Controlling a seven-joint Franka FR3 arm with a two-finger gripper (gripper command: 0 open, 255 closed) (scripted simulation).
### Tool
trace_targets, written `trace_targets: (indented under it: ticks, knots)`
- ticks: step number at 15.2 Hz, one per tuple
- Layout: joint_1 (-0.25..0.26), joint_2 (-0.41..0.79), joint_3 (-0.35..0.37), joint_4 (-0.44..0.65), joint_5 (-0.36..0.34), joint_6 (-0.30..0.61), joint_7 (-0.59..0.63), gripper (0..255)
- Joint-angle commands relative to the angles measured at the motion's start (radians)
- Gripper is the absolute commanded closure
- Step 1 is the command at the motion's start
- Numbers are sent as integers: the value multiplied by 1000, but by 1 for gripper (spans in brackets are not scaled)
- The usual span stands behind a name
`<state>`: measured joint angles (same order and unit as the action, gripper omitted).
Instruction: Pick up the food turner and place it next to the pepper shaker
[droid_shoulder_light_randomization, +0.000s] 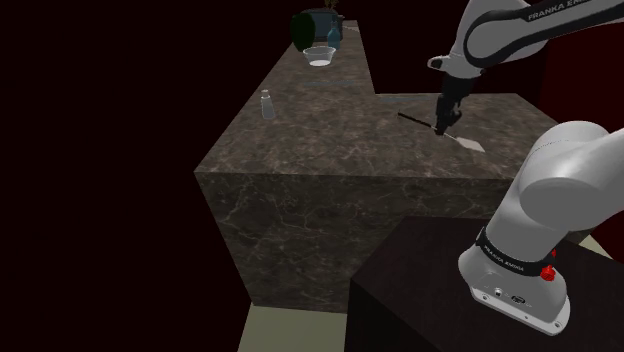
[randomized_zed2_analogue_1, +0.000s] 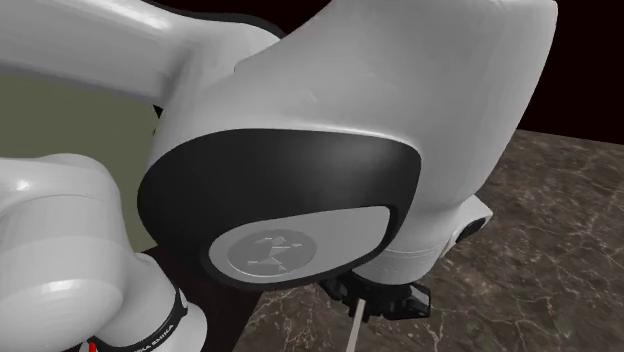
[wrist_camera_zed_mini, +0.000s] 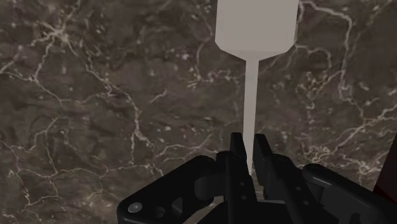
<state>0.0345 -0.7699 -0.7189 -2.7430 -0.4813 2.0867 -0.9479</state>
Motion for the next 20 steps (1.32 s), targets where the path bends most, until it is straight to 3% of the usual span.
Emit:
trace_targets:
  ticks: [1, 20]
  knots:
    - [2, -11, 13, 19, 11, -30, 0, 255]
    - [21, -77, 133, 223, 102, -302, -3, 255]
